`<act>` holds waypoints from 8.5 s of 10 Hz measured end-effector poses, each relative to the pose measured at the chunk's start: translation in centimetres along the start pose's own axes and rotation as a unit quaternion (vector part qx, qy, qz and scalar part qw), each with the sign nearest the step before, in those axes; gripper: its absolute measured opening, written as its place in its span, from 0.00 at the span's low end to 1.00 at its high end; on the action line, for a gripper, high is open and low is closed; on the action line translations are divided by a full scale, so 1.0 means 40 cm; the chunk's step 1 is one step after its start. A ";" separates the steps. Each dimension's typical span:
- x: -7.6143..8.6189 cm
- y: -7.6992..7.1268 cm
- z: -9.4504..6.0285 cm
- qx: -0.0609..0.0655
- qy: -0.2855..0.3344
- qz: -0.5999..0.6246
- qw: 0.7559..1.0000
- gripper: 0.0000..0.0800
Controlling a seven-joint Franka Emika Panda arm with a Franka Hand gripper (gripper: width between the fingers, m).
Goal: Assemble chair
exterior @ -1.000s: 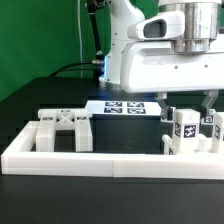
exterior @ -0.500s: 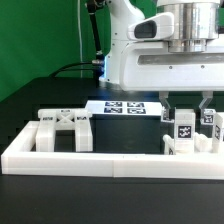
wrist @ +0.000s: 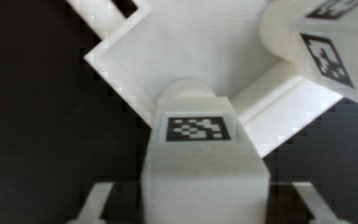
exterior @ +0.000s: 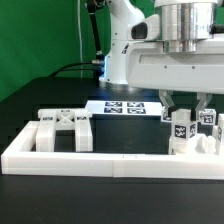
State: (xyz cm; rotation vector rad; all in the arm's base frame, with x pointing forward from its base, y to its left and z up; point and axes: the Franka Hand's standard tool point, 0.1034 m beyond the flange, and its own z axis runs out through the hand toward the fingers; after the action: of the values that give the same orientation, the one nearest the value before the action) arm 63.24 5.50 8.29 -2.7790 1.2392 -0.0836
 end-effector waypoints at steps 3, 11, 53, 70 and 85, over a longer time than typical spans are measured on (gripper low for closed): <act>-0.002 -0.004 0.001 0.001 -0.003 0.137 0.991 0.36; -0.014 -0.013 0.003 0.003 -0.005 0.109 0.994 0.80; -0.020 -0.020 0.013 0.006 0.010 -0.229 0.973 0.81; 0.008 0.000 0.013 0.009 0.008 -0.150 0.989 0.36; -0.001 -0.005 0.005 0.008 0.002 0.080 0.997 0.81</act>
Offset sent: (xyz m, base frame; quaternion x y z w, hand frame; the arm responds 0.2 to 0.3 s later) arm 0.0052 0.0030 -0.0026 -0.0046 -0.0201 0.2479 0.9686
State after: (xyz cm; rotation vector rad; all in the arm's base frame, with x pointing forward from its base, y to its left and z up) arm 63.38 5.66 8.10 -2.6565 1.4491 -0.0853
